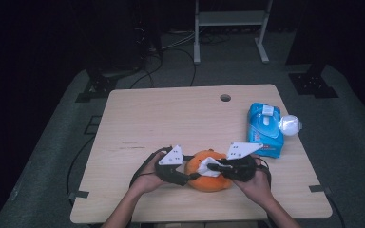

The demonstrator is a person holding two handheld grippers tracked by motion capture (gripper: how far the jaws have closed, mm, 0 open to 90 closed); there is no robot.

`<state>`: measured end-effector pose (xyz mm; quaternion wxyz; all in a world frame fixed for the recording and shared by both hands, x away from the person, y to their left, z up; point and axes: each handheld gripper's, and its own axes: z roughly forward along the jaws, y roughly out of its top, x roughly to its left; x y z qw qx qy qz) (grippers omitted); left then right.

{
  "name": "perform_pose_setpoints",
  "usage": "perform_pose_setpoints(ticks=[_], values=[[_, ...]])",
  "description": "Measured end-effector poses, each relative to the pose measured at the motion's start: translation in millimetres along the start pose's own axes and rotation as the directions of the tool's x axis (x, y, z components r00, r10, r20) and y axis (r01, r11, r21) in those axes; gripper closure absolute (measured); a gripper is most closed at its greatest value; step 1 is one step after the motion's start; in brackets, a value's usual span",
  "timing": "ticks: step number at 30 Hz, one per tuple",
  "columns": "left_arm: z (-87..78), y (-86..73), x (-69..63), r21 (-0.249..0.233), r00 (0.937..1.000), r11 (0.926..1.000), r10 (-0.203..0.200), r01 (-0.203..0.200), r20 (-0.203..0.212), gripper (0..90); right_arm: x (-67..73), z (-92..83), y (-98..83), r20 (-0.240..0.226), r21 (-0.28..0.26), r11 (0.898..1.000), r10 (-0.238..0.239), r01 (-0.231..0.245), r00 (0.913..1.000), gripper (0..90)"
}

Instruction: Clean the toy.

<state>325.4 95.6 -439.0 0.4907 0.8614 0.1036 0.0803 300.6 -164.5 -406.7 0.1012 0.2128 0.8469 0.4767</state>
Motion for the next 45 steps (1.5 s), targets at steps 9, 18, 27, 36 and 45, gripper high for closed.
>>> perform_pose_setpoints(ticks=[9, 18, 27, 36, 45], values=[[-5.1, -2.3, 6.8, -0.017, 0.9978, 0.9978, -0.063, 0.064, 0.017, 32.7, -16.4, -11.6, -20.6, 0.066, 0.024, 0.997, 0.068, -0.07, 0.9955, 82.0], [-10.6, 2.9, 5.6, -0.003, 0.9996, 0.9997, -0.026, 0.026, 0.006, 35.7, -9.4, -3.9, -14.9, 0.08, 0.02, 0.999, 0.047, -0.048, 0.9957, 82.0], [-13.3, -10.6, 15.7, 0.003, 0.9952, 0.9953, -0.097, 0.097, 0.012, 39.5, -15.1, -7.3, -21.9, 0.058, 0.032, 0.997, 0.071, -0.073, 0.9958, 81.9], [-15.8, -16.8, 18.6, 0.001, 0.9909, 0.9911, -0.133, 0.133, 0.021, 39.1, -22.4, -14.8, -31.6, 0.039, 0.063, 0.991, 0.113, -0.115, 0.9929, 81.9], [-17.6, -8.3, 15.3, -0.021, 0.992, 0.9929, -0.116, 0.117, 0.051, 35.9, -22.9, -12.4, -34.1, 0.032, 0.098, 0.989, 0.109, -0.112, 0.9935, 81.8]])
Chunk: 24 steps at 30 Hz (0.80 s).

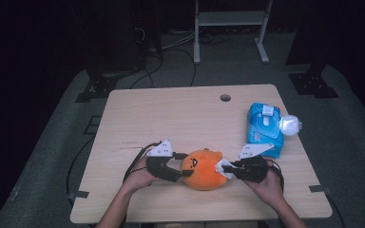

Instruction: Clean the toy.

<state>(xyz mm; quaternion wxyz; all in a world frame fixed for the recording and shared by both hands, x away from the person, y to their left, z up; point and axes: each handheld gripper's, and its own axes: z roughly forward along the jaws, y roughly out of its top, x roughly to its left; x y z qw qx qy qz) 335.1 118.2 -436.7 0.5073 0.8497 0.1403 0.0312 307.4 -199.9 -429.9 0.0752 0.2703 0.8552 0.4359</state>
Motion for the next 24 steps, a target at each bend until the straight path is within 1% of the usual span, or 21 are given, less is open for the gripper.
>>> perform_pose_setpoints(ticks=[1, 3, 4, 5, 7, 9, 10, 11, 12, 13, 14, 15, 16, 17, 19, 20, 21, 22, 24], values=[[0.9, -0.1, -0.7, 0.005, 0.9999, 0.9998, 0.017, -0.017, -0.003, 37.5, -0.9, 0.5, -0.4, -0.01, 0.003, 1.0, 0.01, -0.01, 0.9999, 81.8], [2.2, 1.5, -3.1, 0.01, 0.9992, 0.9992, 0.038, -0.038, -0.01, 40.0, -1.4, -1.3, 1.1, -0.009, -0.006, 1.0, 0.008, -0.008, 0.9999, 81.8], [3.5, 2.9, -5.0, 0.01, 0.9981, 0.9981, 0.061, -0.06, -0.011, 40.7, 0.4, -2.7, 3.3, -0.005, -0.016, 1.0, 0.007, -0.007, 1.0, 81.9], [5.0, 4.2, -7.3, 0.009, 0.9965, 0.9965, 0.084, -0.083, -0.008, 41.2, 3.6, -4.2, 7.1, 0.001, -0.032, 0.999, -0.007, 0.007, 1.0, 81.9], [9.0, 7.1, -12.4, 0.005, 0.992, 0.992, 0.126, -0.126, -0.003, 42.2, 12.1, -4.4, 15.6, -0.005, -0.067, 0.997, -0.035, 0.035, 0.9994, 81.9], [13.1, 10.9, -18.2, 0.001, 0.9857, 0.9857, 0.168, -0.168, 0.001, 42.6, 20.8, -2.7, 23.9, -0.015, -0.091, 0.994, -0.064, 0.063, 0.9978, 81.9], [15.3, 12.6, -21.5, 0.001, 0.9814, 0.9814, 0.192, -0.192, 0.005, 42.7, 25.2, -0.7, 28.1, -0.022, -0.101, 0.992, -0.077, 0.074, 0.9968, 81.9], [16.1, 13.3, -22.7, 0.008, 0.9778, 0.9777, 0.21, -0.21, 0.004, 42.7, 30.2, 2.6, 32.3, -0.024, -0.105, 0.99, -0.099, 0.096, 0.9948, 81.9], [16.4, 13.6, -24.0, 0.013, 0.9748, 0.9748, 0.223, -0.223, 0.001, 42.8, 32.7, 4.3, 34.0, -0.019, -0.102, 0.989, -0.109, 0.106, 0.9939, 81.9], [16.4, 13.6, -24.0, 0.013, 0.9748, 0.9748, 0.223, -0.223, 0.001, 42.9, 32.7, 4.3, 34.0, -0.019, -0.102, 0.989, -0.109, 0.106, 0.9939, 81.9], [15.6, 13.1, -23.7, 0.015, 0.9741, 0.974, 0.226, -0.226, 0.001, 42.9, 34.5, 6.3, 35.3, -0.008, -0.1, 0.988, -0.121, 0.119, 0.9926, 81.9], [15.1, 10.3, -22.2, -0.001, 0.9786, 0.9787, 0.205, -0.205, 0.008, 43.1, 32.1, 6.3, 34.3, -0.006, -0.106, 0.988, -0.11, 0.109, 0.9939, 82.0], [15.1, 10.3, -22.2, -0.001, 0.9786, 0.9787, 0.205, -0.205, 0.008, 43.2, 32.1, 6.3, 34.3, -0.006, -0.106, 0.988, -0.11, 0.109, 0.9939, 82.0], [14.3, 8.4, -20.4, 0.002, 0.9809, 0.9809, 0.194, -0.194, 0.011, 43.3, 26.3, 4.0, 31.5, 0.019, -0.104, 0.99, -0.09, 0.092, 0.9957, 82.0], [13.1, 6.9, -18.4, 0.005, 0.985, 0.985, 0.172, -0.172, 0.01, 43.0, 17.9, 1.3, 26.4, 0.044, -0.095, 0.993, -0.066, 0.07, 0.9969, 82.0], [12.0, 6.0, -16.7, 0.009, 0.9872, 0.9872, 0.159, -0.159, 0.012, 42.6, 14.6, 0.6, 24.0, 0.049, -0.088, 0.994, -0.054, 0.059, 0.9973, 82.0], [11.3, 5.0, -15.0, -0.001, 0.9916, 0.9918, 0.128, -0.128, 0.021, 41.7, 10.5, 0.0, 20.6, 0.046, -0.084, 0.996, -0.035, 0.038, 0.9983, 81.9], [10.7, 4.9, -13.9, -0.01, 0.9938, 0.9942, 0.107, -0.107, 0.029, 39.7, 7.2, -0.3, 16.7, 0.038, -0.082, 0.996, -0.016, 0.019, 0.9991, 82.0], [7.1, 7.2, -11.6, -0.036, 0.9972, 0.9975, 0.062, -0.061, 0.043, 34.7, 7.0, 0.0, 14.1, 0.034, -0.074, 0.997, -0.014, 0.016, 0.9993, 82.0]])
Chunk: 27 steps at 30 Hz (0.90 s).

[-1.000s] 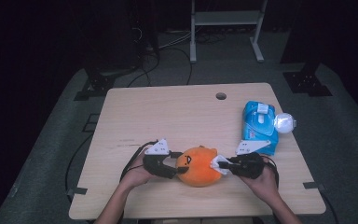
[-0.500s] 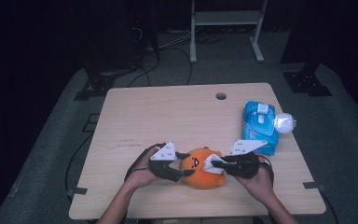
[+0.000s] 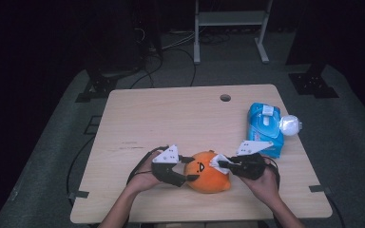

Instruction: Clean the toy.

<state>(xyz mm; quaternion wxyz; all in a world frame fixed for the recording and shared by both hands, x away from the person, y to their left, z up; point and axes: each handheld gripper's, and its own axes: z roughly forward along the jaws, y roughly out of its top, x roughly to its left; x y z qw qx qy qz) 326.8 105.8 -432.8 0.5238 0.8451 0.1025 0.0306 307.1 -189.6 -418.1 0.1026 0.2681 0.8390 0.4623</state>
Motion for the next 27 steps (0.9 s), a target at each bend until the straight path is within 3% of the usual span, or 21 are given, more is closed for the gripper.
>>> perform_pose_setpoints(ticks=[1, 2, 4, 6, 8, 12, 15, 17, 19, 23, 27], values=[[0.0, 0.0, 0.0, 0.0, 1.0, 1.0, 0.0, 0.0, 0.0, 32.1, 1.3, 0.4, -0.1, 0.005, 0.005, 1.0, -0.008, 0.008, 1.0, 82.0], [-5.1, 5.2, 0.9, -0.039, 0.9999, 0.9992, -0.012, 0.011, -0.003, 30.5, 3.2, 1.2, 0.1, 0.006, 0.012, 1.0, -0.018, 0.018, 0.9998, 82.0], [-5.2, 8.4, -0.2, -0.034, 0.9997, 0.9992, -0.022, 0.022, -0.007, 31.1, 5.6, 3.0, 0.0, -0.007, 0.019, 0.999, -0.027, 0.028, 0.9996, 82.0], [0.0, 6.4, -2.1, 0.023, 0.9997, 0.9996, 0.015, -0.014, -0.02, 38.7, 8.1, 4.4, -0.2, -0.019, 0.027, 0.999, -0.023, 0.024, 0.9995, 82.0], [3.8, 2.5, -2.8, 0.026, 1.0, 0.9996, 0.006, -0.006, -0.003, 41.7, 11.2, 5.3, -0.6, -0.021, 0.031, 0.999, -0.028, 0.029, 0.9994, 81.9], [5.1, 4.3, -6.4, 0.036, 0.9987, 0.998, 0.051, -0.051, -0.007, 45.0, 16.2, 2.5, 3.2, -0.005, 0.015, 0.999, -0.045, 0.045, 0.999, 81.9], [10.1, 5.6, -12.8, 0.027, 0.9943, 0.9942, 0.103, -0.104, 0.024, 46.1, 32.5, 4.1, 15.7, -0.031, -0.025, 0.995, -0.101, 0.101, 0.9943, 81.9], [9.9, 5.7, -13.5, 0.038, 0.9939, 0.9933, 0.109, -0.109, 0.018, 46.1, 39.7, 8.2, 18.9, -0.021, -0.011, 0.99, -0.143, 0.143, 0.9895, 81.9], [8.9, 4.6, -12.6, 0.034, 0.9945, 0.994, 0.103, -0.104, 0.019, 46.4, 40.2, 8.6, 19.0, -0.015, -0.006, 0.988, -0.155, 0.155, 0.9877, 81.9], [3.5, -2.1, -3.9, 0.034, 0.9982, 0.9976, 0.06, -0.059, -0.001, 46.5, 23.8, 3.5, 10.5, 0.016, 0.007, 0.993, -0.116, 0.116, 0.9931, 81.9], [-1.8, -8.7, 4.6, 0.029, 0.9998, 0.9996, 0.007, -0.006, -0.016, 46.5, 5.8, -2.6, -2.5, 0.034, 0.025, 0.999, -0.048, 0.048, 0.9982, 81.9]])
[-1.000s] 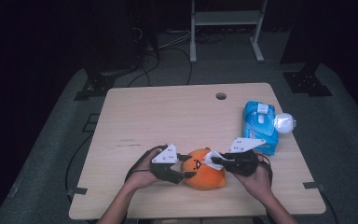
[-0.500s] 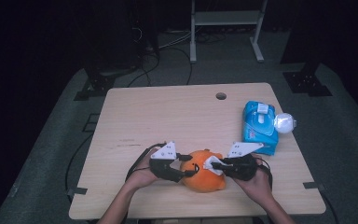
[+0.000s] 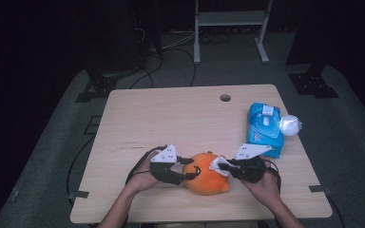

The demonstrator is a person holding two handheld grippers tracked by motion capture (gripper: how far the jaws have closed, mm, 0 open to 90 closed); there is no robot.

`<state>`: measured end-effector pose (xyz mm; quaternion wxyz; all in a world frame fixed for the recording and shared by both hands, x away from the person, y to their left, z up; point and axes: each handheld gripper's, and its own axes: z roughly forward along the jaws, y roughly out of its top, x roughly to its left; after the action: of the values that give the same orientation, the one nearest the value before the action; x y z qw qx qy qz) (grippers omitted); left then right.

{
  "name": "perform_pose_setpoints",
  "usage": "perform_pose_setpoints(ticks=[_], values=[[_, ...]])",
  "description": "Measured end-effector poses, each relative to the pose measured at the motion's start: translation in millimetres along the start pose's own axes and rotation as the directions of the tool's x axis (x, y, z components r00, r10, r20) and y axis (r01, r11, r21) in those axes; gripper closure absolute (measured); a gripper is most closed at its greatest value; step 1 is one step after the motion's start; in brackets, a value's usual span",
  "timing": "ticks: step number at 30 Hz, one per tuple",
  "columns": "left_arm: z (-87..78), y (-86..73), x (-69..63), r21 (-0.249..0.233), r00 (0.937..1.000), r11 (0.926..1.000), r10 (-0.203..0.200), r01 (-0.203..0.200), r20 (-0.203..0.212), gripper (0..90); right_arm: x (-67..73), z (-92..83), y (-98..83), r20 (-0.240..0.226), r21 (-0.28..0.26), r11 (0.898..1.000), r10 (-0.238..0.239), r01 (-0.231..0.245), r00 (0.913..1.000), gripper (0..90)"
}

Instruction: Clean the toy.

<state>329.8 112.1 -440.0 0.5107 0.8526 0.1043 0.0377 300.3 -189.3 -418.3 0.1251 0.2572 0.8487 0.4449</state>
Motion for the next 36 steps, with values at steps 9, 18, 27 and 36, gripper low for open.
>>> perform_pose_setpoints(ticks=[9, 18, 27, 36], values=[[-3.8, -4.5, 7.3, 0.002, 0.9969, 0.9972, -0.075, 0.075, -0.023, 43.6, 6.3, -2.7, 2.2, -0.029, -0.029, 1.0, 0.002, -0.003, 0.9996, 81.8], [1.9, 9.1, -2.3, -0.008, 0.9995, 0.9996, -0.029, 0.029, -0.008, 40.7, 15.8, 3.9, 5.9, -0.032, -0.018, 0.999, -0.051, 0.05, 0.9982, 81.6], [-5.4, -1.9, 8.6, -0.01, 0.9949, 0.995, -0.1, 0.099, -0.016, 43.4, 3.9, 2.6, -1.8, -0.055, -0.016, 1.0, -0.001, 0.001, 0.9985, 81.5], [-8.7, -5.2, 12.5, 0.0, 0.9916, 0.9923, -0.124, 0.124, -0.035, 43.4, -2.6, -1.6, -6.7, -0.053, 0.001, 1.0, 0.026, -0.026, 0.9983, 81.5]])
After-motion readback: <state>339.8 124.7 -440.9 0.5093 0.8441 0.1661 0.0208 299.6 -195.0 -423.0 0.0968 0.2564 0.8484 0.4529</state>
